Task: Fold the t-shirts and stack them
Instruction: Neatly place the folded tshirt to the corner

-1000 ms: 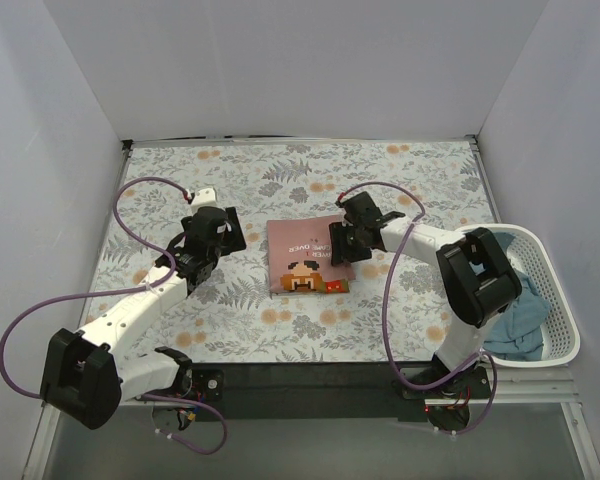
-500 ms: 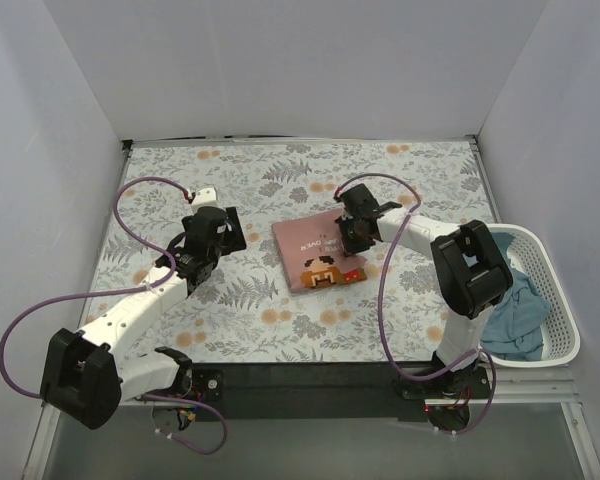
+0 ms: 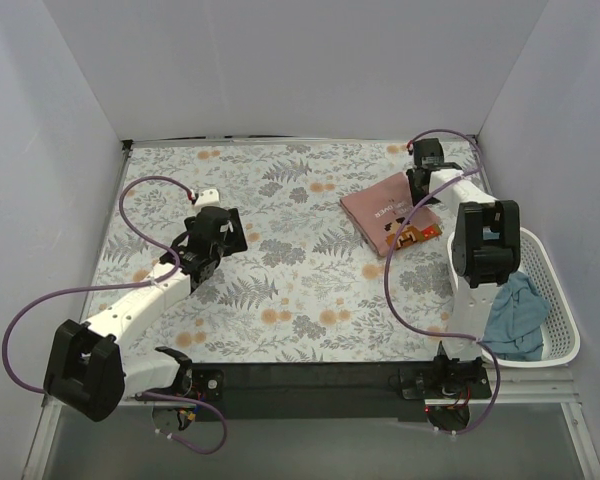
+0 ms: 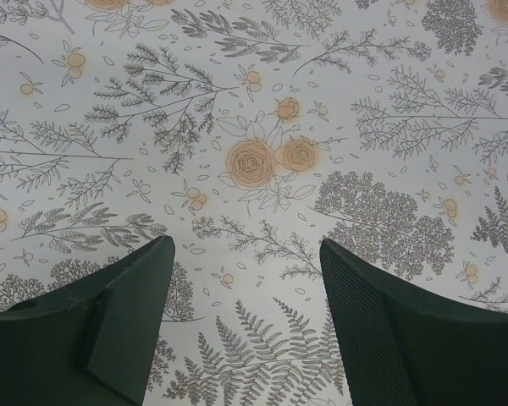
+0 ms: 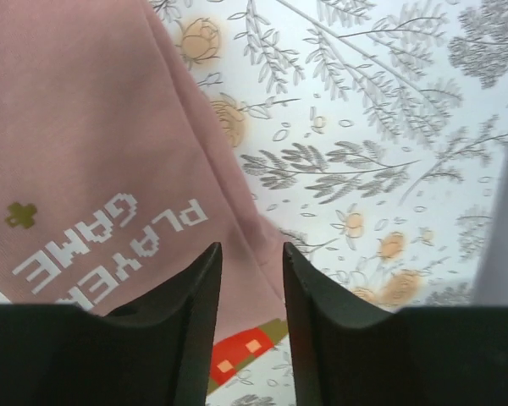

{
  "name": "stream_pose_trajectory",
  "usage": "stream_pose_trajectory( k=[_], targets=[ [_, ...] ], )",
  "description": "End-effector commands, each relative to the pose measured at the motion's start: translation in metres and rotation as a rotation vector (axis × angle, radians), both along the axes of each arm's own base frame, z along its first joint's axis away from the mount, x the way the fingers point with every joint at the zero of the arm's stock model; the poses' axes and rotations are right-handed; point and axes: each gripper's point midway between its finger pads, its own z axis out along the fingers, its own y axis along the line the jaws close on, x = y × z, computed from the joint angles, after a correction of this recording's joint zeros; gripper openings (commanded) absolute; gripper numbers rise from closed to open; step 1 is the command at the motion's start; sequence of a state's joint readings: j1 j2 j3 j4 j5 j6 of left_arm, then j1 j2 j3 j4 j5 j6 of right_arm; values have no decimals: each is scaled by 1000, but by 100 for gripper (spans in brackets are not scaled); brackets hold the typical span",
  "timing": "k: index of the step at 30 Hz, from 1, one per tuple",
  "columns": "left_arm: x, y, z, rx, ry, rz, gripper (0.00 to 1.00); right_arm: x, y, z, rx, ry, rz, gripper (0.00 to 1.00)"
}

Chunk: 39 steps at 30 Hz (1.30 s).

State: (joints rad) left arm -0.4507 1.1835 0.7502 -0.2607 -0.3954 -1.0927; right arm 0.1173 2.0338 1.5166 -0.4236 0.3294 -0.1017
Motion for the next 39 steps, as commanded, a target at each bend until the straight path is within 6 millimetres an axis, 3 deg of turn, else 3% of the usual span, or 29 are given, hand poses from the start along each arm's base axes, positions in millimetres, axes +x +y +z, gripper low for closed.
stream_pose_trajectory(
  k=[1, 3, 5, 11, 15, 17, 18, 23, 26, 29, 32, 33, 35, 36, 39],
  targets=[
    [3, 3, 2, 10, -9, 2, 68, 7, 4, 40, -58, -57, 48, 43],
    [2, 1, 2, 4, -7, -5, 68, -3, 19, 52, -22, -81, 81, 48],
    [2, 1, 3, -3, -8, -9, 68, -16, 49, 58, 43, -87, 166, 48],
    [0, -2, 10, -23, -26, -22, 68, -51, 125, 50, 103, -72, 369, 65],
    [-2, -2, 14, -35, -38, -24, 68, -55, 138, 31, 65, -37, 393, 66],
    [-2, -4, 15, -42, -41, -31, 68, -56, 144, 21, 51, -21, 412, 86],
    [-2, -3, 16, -44, -45, -31, 68, -56, 147, 17, 48, -14, 424, 87],
    [-3, -3, 18, -44, -49, -32, 68, -63, 166, -1, 30, 29, 489, 86],
    [-3, -3, 18, -47, -50, -33, 68, -69, 163, -14, -26, 58, 492, 84],
    [-3, -4, 19, -50, -51, -33, 68, -71, 152, -24, -98, 79, 477, 77],
    [-3, -4, 17, -47, -45, -33, 68, -68, 137, -30, -190, 84, 441, 58],
    [-3, -4, 17, -48, -45, -34, 68, -67, 133, -30, -209, 83, 432, 43],
    [-3, -4, 16, -46, -42, -36, 68, -64, 125, -31, -261, 83, 420, 28],
    [-2, -5, 15, -46, -39, -35, 68, -61, 122, -31, -279, 74, 411, 4],
    [-2, -5, 11, -43, -27, -36, 68, -50, 111, -25, -354, 48, 389, 1]
  ],
)
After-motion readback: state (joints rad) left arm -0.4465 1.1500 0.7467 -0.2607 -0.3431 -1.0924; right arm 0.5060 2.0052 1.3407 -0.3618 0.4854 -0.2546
